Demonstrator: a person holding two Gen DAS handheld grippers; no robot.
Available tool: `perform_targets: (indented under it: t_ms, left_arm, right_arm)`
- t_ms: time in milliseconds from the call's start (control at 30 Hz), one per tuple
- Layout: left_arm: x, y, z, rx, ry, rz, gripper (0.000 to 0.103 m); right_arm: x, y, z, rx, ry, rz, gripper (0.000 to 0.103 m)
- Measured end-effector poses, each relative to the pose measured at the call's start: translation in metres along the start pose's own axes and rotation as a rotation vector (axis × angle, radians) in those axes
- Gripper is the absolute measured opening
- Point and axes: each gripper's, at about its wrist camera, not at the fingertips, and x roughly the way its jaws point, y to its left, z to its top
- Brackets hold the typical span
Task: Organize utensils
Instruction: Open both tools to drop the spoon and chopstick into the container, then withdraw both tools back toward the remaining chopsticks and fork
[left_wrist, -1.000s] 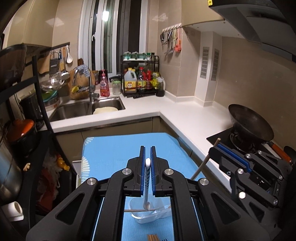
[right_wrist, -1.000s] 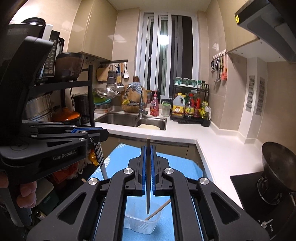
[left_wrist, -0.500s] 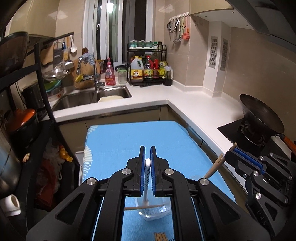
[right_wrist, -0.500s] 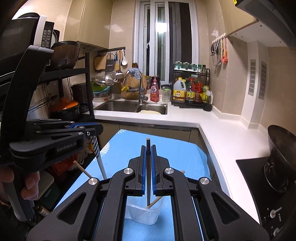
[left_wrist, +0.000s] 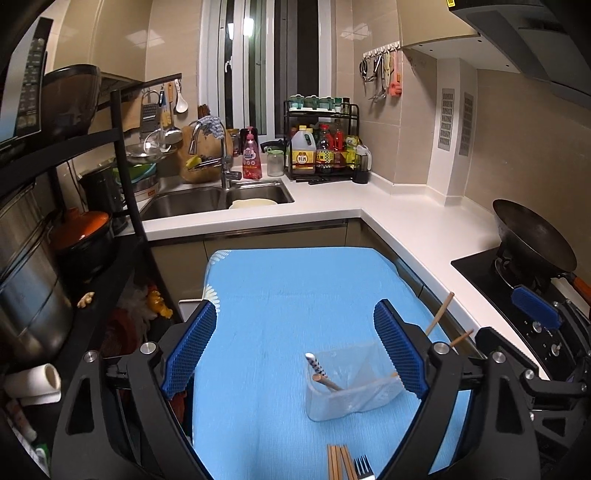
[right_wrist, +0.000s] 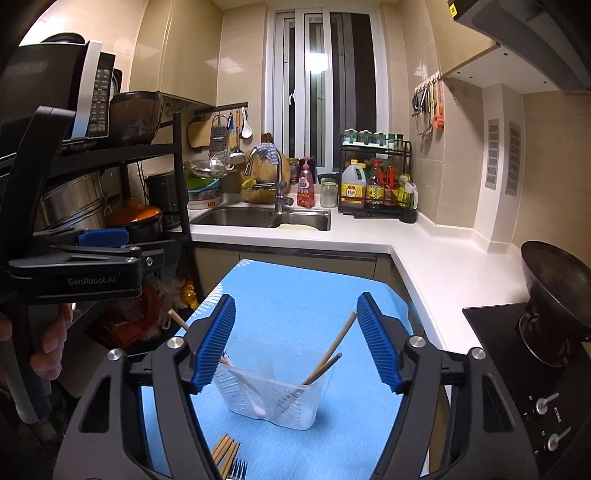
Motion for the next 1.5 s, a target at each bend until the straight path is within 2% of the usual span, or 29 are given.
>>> perform_targets:
  t_ms: [133,267,533,867,1000,1167,1500]
  left_arm:
    - [-0.024,0.003,-0.015,-0.021,0.002,0.002,0.087]
    - [-0.05,0.002,-0.042,-0.028,0.012,0.015,0.089]
    - [-0.102,-0.008,-0.119,-0.005,0.069,0.055,0.091]
    - [-0.147,-0.014,-0.203,-0.02,0.136,0.08,0.091]
    - [-0.161,-0.014,-0.227,-0.05,0.131,0.08,0.091]
    - [-0.17,-0.02,-0.25,-0.036,0.141,0.104,0.091]
    - [-0.169,-0.028,-0.281,-0.015,0.177,0.094,0.091]
  right_arm:
    - [-0.027,0.006,-0.007,0.008,0.0,-0.001,0.077]
    - [-0.057,0.018,-0.028,-0.007,0.017,-0.019,0.081]
    - [-0.12,0.038,-0.093,0.02,0.071,-0.032,0.085]
    - [-0.171,0.058,-0.165,0.024,0.138,-0.053,0.085]
    - [-0.186,0.061,-0.185,0.028,0.145,-0.069,0.085]
    - [-0.202,0.061,-0.202,0.043,0.144,-0.066,0.085]
    - [-0.197,0.061,-0.226,0.066,0.193,-0.064,0.085]
